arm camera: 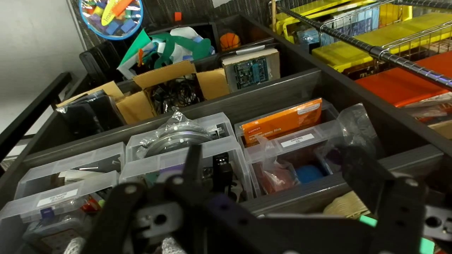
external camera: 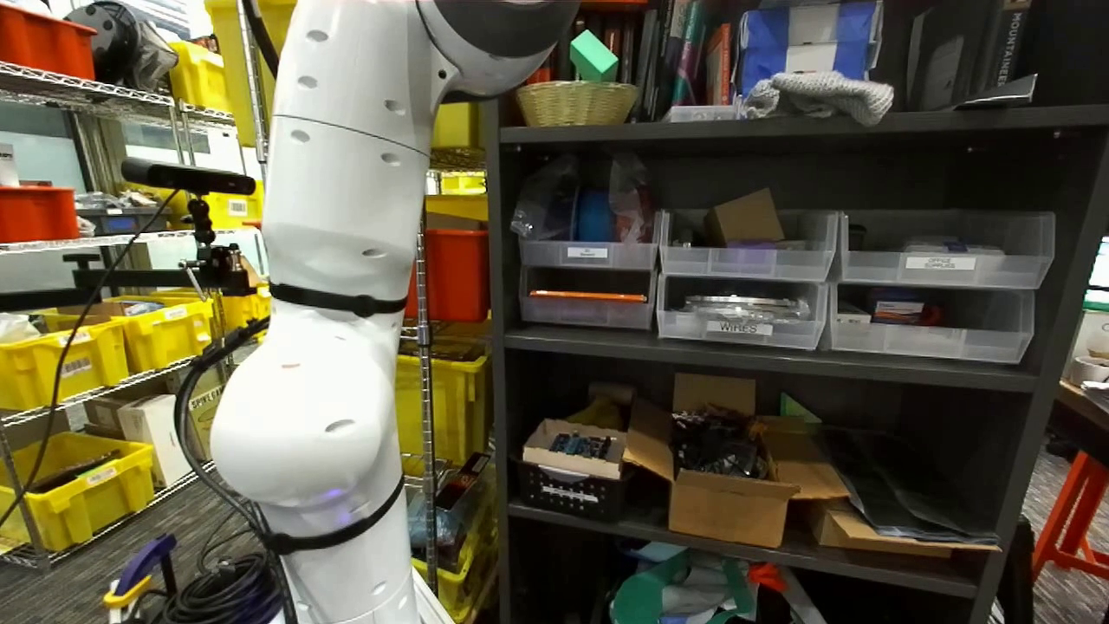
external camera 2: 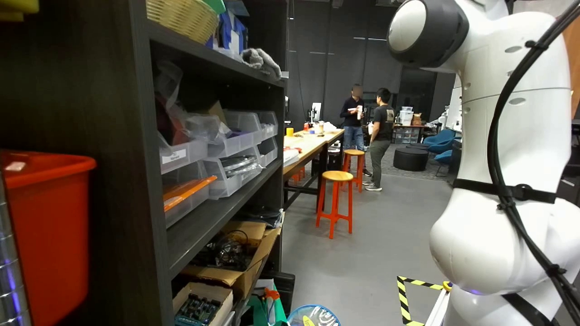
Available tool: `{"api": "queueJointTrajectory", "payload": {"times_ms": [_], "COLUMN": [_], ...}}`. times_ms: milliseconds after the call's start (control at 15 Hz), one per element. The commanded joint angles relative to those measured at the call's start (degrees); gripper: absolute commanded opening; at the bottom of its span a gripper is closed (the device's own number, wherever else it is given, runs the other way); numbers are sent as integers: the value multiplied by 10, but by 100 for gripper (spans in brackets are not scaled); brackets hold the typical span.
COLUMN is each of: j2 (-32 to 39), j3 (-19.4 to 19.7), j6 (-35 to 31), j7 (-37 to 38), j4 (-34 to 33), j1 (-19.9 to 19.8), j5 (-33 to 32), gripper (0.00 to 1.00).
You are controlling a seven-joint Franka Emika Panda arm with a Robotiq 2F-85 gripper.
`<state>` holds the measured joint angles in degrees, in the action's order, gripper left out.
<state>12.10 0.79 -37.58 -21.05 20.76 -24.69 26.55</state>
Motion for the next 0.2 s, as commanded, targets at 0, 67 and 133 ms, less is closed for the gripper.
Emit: {"api": "queueJointTrajectory", "payload": {"times_ms": [0, 67, 133], "j2": [0, 0, 0], "j3": [0, 0, 0], "j6": [0, 0, 0], "j7": [1, 1, 1], "j4": [0, 0, 0], "j1": [1, 1, 1], "j5": [0, 0, 0], "gripper": [100, 100, 100]}}
